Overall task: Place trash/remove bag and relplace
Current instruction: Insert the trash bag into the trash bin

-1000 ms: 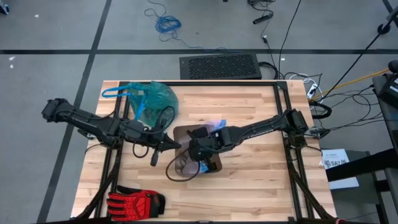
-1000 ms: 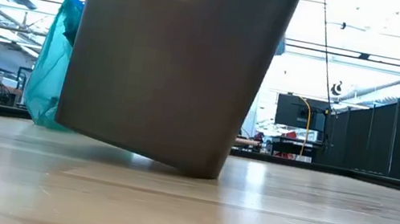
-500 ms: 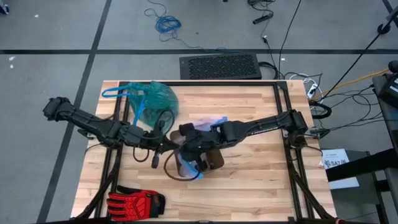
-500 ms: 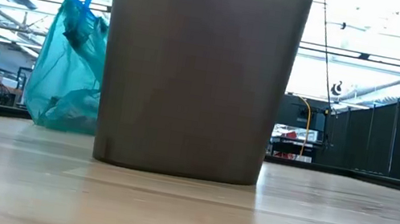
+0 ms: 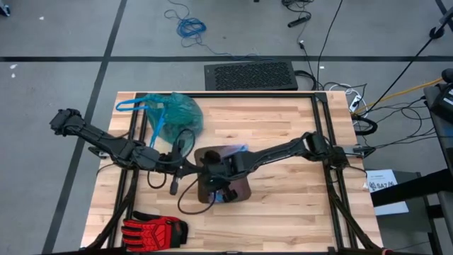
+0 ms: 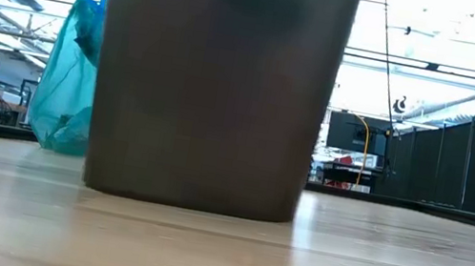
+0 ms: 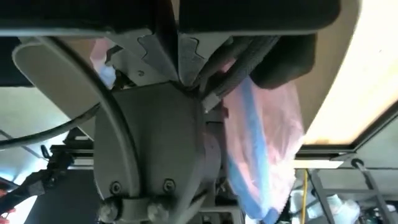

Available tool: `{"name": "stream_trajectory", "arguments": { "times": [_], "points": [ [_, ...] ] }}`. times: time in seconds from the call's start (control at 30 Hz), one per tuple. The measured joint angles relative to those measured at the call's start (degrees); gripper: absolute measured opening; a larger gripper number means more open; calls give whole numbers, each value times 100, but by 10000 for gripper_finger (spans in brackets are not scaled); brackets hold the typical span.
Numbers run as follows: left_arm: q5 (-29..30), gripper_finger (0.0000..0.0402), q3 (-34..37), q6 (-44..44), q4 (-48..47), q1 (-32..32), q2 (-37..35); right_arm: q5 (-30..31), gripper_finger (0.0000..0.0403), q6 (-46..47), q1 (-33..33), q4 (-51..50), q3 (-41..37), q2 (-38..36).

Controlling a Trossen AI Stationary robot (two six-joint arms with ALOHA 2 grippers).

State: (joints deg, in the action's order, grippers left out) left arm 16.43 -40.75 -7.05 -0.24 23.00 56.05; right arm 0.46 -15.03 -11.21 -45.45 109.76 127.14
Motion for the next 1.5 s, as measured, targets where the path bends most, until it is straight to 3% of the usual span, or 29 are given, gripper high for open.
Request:
{"name": "stream_trajectory", "arguments": {
  "times": [0.37,0.7,0.87,1.23,1.5],
  "points": [
    [403,0,-2,-11,-59,38,-4,110,0,207,115,-479,84,40],
    [362,0,-39,-11,85,40,-75,76,14,504,-6,-879,1114,71],
    [361,0,-39,-15,49,40,-73,111,50,652,-10,-996,1247,67],
    [365,0,-31,-9,29,40,-72,113,173,690,-12,-917,1245,67],
    [367,0,-26,42,14,40,-70,102,213,535,-14,-1060,1676,15]
  ]
}}
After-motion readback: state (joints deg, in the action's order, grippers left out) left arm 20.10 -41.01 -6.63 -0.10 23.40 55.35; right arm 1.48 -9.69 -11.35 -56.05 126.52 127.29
